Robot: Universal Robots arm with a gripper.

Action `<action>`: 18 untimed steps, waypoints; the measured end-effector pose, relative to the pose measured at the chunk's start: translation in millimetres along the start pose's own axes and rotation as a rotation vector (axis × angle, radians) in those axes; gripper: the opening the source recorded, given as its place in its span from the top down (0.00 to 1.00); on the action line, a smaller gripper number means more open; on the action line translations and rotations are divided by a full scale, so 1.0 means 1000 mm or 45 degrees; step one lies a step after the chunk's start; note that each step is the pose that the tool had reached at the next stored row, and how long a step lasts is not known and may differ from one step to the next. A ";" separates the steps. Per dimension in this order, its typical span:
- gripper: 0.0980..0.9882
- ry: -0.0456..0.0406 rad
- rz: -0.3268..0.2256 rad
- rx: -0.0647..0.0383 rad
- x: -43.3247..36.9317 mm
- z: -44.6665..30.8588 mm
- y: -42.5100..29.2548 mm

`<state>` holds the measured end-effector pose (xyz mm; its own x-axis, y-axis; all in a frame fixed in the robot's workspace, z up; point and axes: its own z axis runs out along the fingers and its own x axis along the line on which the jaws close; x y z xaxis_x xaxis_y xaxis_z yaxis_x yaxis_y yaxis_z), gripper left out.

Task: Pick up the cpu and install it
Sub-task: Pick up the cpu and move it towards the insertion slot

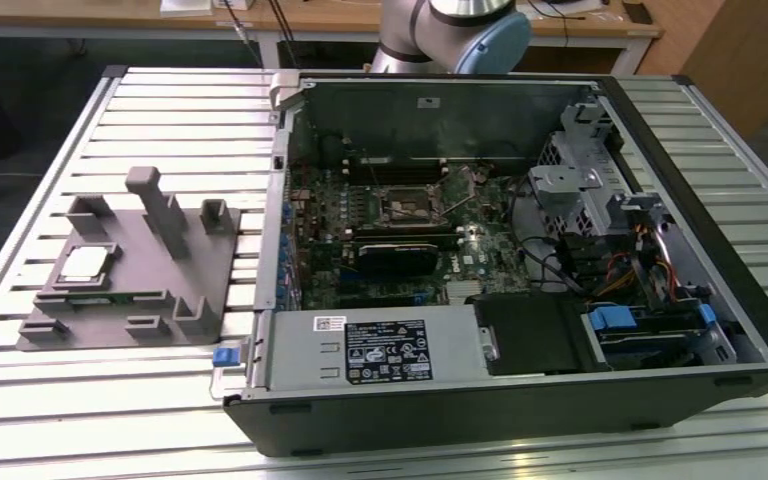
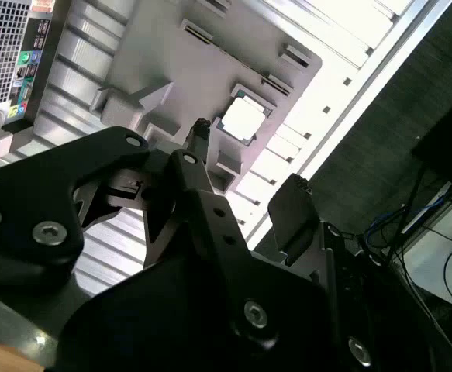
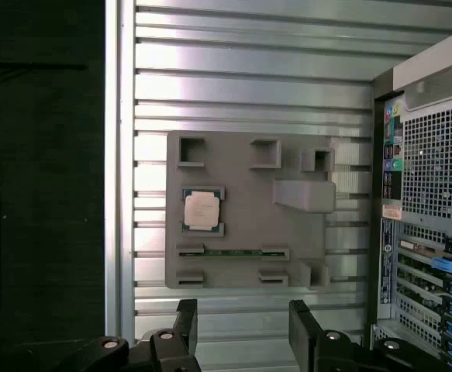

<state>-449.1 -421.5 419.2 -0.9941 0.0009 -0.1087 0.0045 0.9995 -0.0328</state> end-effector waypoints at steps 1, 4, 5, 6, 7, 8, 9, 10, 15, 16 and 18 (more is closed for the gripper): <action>0.45 0.000 0.000 0.000 0.0001 0.0006 0.0000; 0.45 0.000 0.000 0.000 0.0001 0.0006 0.0000; 0.45 0.000 0.000 0.000 0.0001 0.0006 0.0001; 0.45 0.000 0.000 0.000 0.0001 0.0007 0.0000; 0.45 0.000 0.000 0.000 0.0001 0.0007 0.0001; 0.45 0.000 0.000 0.000 0.0001 0.0008 0.0001; 0.45 0.000 0.000 0.000 0.0001 0.0008 0.0000; 0.45 0.000 0.000 0.000 0.0001 0.0008 0.0000; 0.45 0.000 0.000 0.000 0.0001 0.0009 0.0001; 0.45 0.000 0.000 0.000 0.0001 0.0010 0.0001; 0.45 0.003 0.001 -0.007 0.0003 0.0019 0.0001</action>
<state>-449.2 -421.4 417.3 -0.9943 0.0016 -0.1066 0.0045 0.9996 -0.0270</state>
